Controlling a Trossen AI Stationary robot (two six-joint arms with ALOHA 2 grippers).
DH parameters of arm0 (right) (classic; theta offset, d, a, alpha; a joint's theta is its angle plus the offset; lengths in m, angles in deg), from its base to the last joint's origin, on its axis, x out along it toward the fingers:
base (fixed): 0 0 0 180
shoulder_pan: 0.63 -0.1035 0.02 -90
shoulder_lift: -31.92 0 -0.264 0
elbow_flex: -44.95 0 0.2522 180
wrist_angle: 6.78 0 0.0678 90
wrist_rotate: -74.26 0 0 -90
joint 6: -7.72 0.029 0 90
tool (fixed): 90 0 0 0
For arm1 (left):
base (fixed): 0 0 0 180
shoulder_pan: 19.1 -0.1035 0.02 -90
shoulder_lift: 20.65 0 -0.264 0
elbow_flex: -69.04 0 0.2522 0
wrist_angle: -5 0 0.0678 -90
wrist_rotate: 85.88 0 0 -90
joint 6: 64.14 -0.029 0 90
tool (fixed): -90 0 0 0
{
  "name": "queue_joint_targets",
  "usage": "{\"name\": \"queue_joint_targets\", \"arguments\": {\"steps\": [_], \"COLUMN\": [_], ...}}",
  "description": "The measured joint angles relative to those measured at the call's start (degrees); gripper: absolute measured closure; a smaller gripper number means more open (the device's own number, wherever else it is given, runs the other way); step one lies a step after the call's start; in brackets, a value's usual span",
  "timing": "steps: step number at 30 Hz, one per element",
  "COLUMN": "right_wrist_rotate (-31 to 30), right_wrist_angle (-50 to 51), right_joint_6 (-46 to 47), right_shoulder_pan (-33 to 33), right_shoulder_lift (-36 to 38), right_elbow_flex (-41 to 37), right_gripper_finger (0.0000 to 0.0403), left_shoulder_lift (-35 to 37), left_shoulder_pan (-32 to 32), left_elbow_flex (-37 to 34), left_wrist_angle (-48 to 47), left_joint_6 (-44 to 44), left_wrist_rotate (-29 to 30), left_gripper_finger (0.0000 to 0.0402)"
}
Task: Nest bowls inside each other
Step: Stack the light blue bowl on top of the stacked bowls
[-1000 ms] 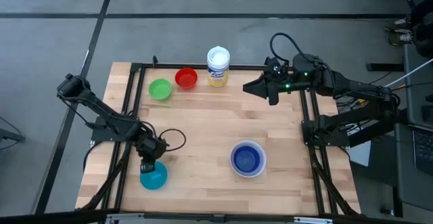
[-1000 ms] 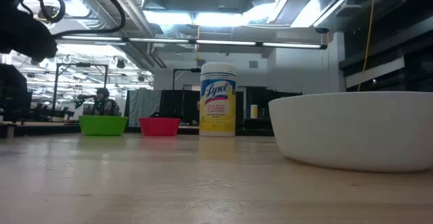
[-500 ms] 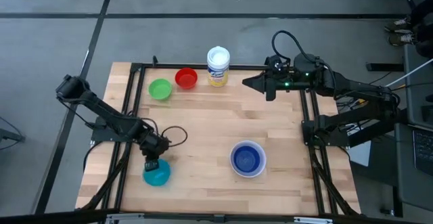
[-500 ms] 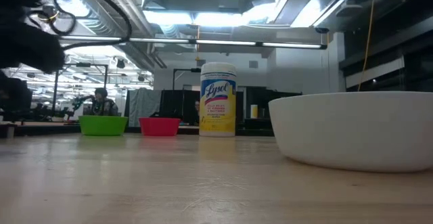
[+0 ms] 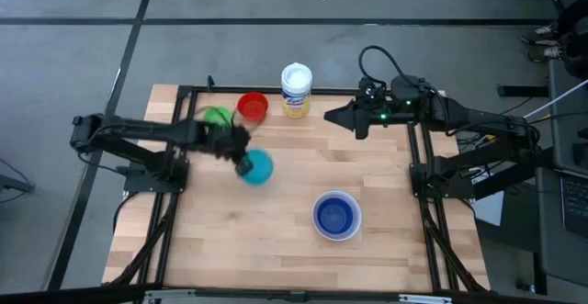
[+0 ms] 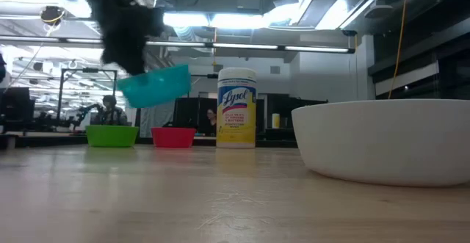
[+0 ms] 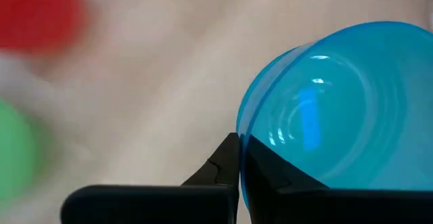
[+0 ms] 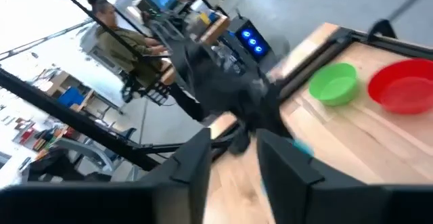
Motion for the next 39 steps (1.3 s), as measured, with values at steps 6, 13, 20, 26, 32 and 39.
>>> {"name": "queue_joint_targets", "arguments": {"steps": [6,13,20,26,32,39], "right_wrist_rotate": [-3.5,-12.3,-16.7,-18.9,-20.2,-21.8], "right_wrist_angle": [1.0,1.0,0.9,2.8,4.6,9.6], "right_joint_6": [0.0,-2.4,-4.5,-6.0,-6.2,-6.5], "right_shoulder_pan": [0.0,0.7,1.9,2.9,3.4,3.4], "right_shoulder_lift": [-2.8,-7.1,-8.0,-8.0,-7.8,-7.7], "right_elbow_flex": [0.0,0.0,0.0,0.0,0.0,4.0], "right_gripper_finger": [0.0240,0.0254,0.0265,0.0254,0.0251,0.0262], "left_shoulder_lift": [-5.0,-16.0,-24.2,-29.8,-32.4,-32.4], "left_shoulder_pan": [-9.5,-12.2,-11.6,-10.8,-9.5,-9.9], "left_elbow_flex": [14.3,34.1,49.2,57.9,61.1,61.2], "left_wrist_angle": [-2.4,-2.9,-3.7,-5.5,-8.5,-8.9], "left_joint_6": [-11.8,-24.1,-29.7,-31.8,-33.2,-33.4], "left_wrist_rotate": [8.6,16.2,17.6,17.5,19.4,21.1], "left_gripper_finger": [0.0399,0.0399,0.0399,0.0399,0.0399,0.0399]}}
